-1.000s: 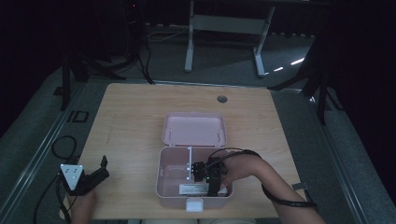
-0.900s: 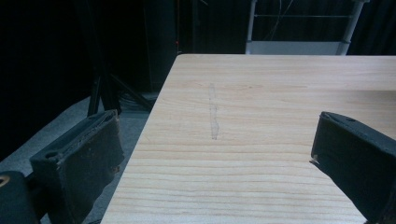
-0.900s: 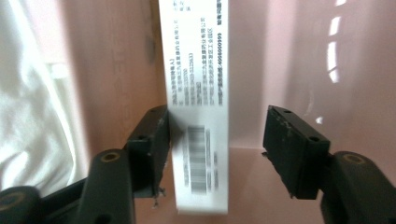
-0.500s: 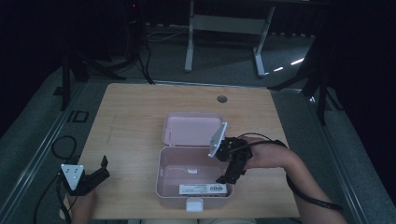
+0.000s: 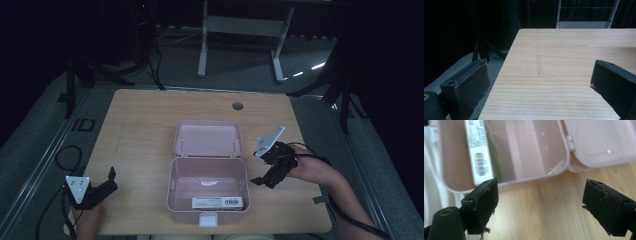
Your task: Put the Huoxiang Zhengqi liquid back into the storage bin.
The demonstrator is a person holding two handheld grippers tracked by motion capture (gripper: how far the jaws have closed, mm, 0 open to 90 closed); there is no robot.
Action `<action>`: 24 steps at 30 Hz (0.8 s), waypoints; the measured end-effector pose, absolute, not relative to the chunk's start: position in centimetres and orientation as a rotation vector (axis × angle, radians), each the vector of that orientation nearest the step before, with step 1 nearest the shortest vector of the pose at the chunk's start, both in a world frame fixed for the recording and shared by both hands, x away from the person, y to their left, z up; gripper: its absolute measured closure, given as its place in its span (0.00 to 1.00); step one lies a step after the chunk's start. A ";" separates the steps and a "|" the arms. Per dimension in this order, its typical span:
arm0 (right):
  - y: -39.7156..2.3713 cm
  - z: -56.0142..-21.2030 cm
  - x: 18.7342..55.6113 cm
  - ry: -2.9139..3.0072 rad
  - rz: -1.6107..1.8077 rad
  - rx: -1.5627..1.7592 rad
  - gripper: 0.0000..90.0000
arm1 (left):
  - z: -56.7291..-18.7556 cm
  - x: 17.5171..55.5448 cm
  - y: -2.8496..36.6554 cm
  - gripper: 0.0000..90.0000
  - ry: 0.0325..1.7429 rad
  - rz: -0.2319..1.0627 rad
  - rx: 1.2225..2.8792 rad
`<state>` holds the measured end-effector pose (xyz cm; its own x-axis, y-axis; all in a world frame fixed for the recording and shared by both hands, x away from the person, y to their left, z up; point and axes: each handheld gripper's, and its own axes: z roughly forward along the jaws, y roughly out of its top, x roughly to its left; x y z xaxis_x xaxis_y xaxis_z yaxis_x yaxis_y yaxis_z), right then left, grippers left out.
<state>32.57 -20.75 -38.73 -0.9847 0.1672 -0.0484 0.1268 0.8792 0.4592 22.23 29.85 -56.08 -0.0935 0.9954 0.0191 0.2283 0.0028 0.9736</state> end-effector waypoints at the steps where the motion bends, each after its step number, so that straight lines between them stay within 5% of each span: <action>1: -21.2 -39.2 32.7 2.945 0.727 0.256 0.14 | -56.1 22.2 29.9 0.03 1.447 1.168 1.338; 24: -25.5 -50.3 36.3 2.606 0.947 0.761 0.13 | -56.1 22.3 29.8 0.03 1.443 1.172 1.348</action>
